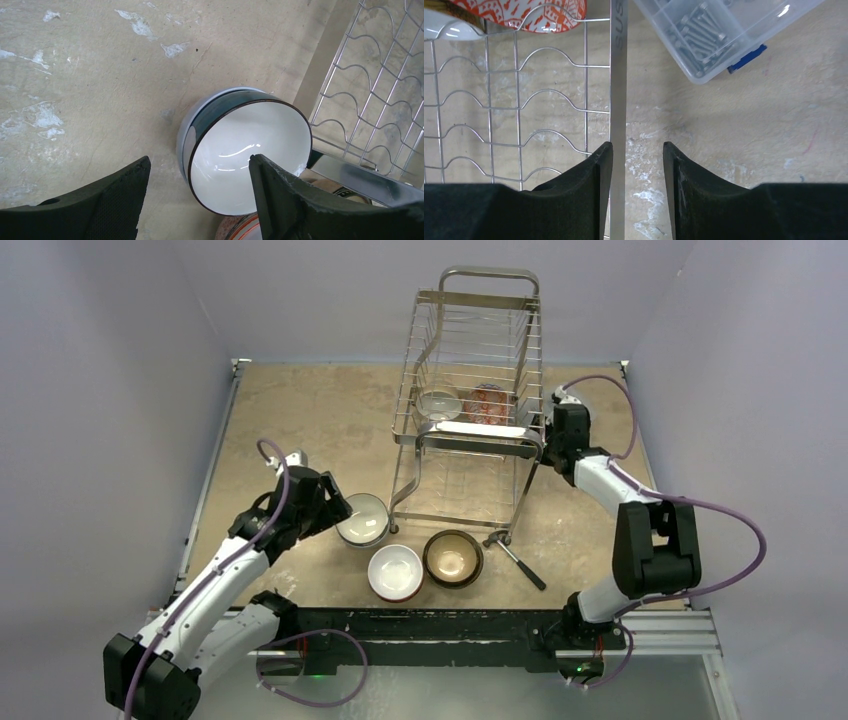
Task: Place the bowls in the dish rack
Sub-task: Adjust the dish rack at the center of the board.
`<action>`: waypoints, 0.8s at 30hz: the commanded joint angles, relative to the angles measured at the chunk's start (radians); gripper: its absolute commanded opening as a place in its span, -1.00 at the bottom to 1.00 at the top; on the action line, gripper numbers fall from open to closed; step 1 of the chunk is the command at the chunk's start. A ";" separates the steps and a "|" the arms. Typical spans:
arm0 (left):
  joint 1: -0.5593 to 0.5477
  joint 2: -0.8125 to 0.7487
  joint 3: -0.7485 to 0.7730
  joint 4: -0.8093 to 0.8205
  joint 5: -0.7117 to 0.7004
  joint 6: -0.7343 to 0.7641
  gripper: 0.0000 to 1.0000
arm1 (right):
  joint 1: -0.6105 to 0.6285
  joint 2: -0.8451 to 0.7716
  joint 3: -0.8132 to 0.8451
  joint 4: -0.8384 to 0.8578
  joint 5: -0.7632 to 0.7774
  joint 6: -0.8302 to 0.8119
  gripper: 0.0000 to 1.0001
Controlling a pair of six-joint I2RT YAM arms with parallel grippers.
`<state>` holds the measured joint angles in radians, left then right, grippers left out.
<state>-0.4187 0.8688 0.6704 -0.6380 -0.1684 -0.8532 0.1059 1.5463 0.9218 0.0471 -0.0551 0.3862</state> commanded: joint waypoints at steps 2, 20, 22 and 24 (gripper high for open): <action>0.008 0.005 -0.017 0.022 0.012 0.019 0.38 | -0.008 -0.050 0.052 -0.024 0.019 -0.028 -0.09; 0.007 0.018 -0.052 0.084 0.062 0.047 0.23 | -0.002 0.004 -0.086 -0.015 -0.103 -0.047 -0.52; 0.007 0.023 -0.052 0.093 0.069 0.049 0.22 | -0.001 0.005 -0.079 -0.018 -0.077 -0.056 -0.88; 0.008 0.028 -0.048 0.100 0.081 0.055 0.22 | -0.001 0.012 -0.058 -0.032 -0.048 -0.062 -1.00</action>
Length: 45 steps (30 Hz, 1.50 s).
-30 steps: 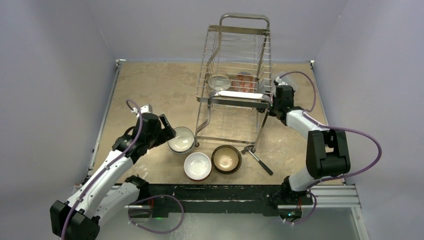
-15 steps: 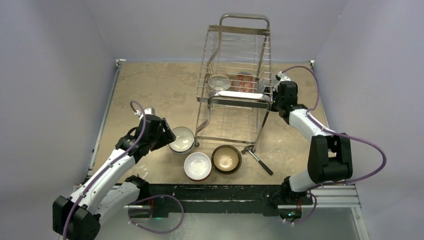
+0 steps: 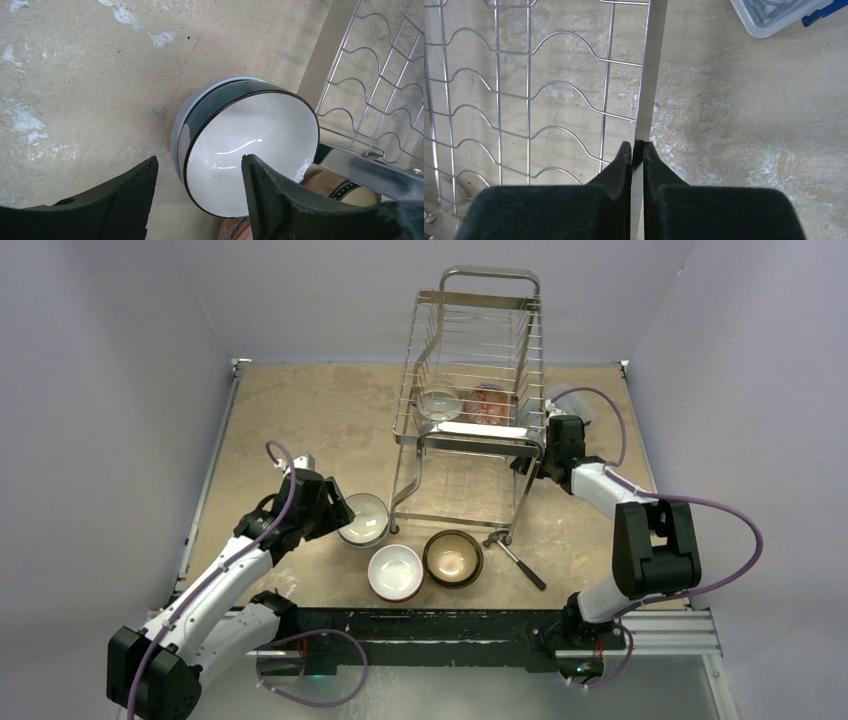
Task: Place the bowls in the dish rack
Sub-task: Adjust the dish rack at the center of the board.
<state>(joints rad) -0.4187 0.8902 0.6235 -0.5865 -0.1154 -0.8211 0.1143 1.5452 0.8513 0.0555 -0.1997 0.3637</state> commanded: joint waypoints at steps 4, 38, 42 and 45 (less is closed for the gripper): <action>0.007 0.009 0.009 0.050 0.036 0.041 0.21 | -0.002 0.033 0.062 -0.052 0.172 -0.066 -1.00; 0.007 0.024 0.008 0.040 0.004 0.075 -0.28 | -0.018 -0.425 0.352 -0.236 0.528 0.031 0.76; 0.008 0.013 0.005 0.049 0.004 0.079 -0.44 | -0.018 -0.487 0.360 -0.233 0.578 0.030 0.76; 0.007 0.015 0.003 0.053 0.004 0.080 -0.59 | -0.018 -0.533 0.369 -0.223 0.569 0.026 0.77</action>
<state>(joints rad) -0.4183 0.9161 0.6235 -0.5697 -0.1104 -0.7620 0.0971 1.0813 1.1629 -0.1844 0.3195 0.3817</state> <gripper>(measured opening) 0.249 0.879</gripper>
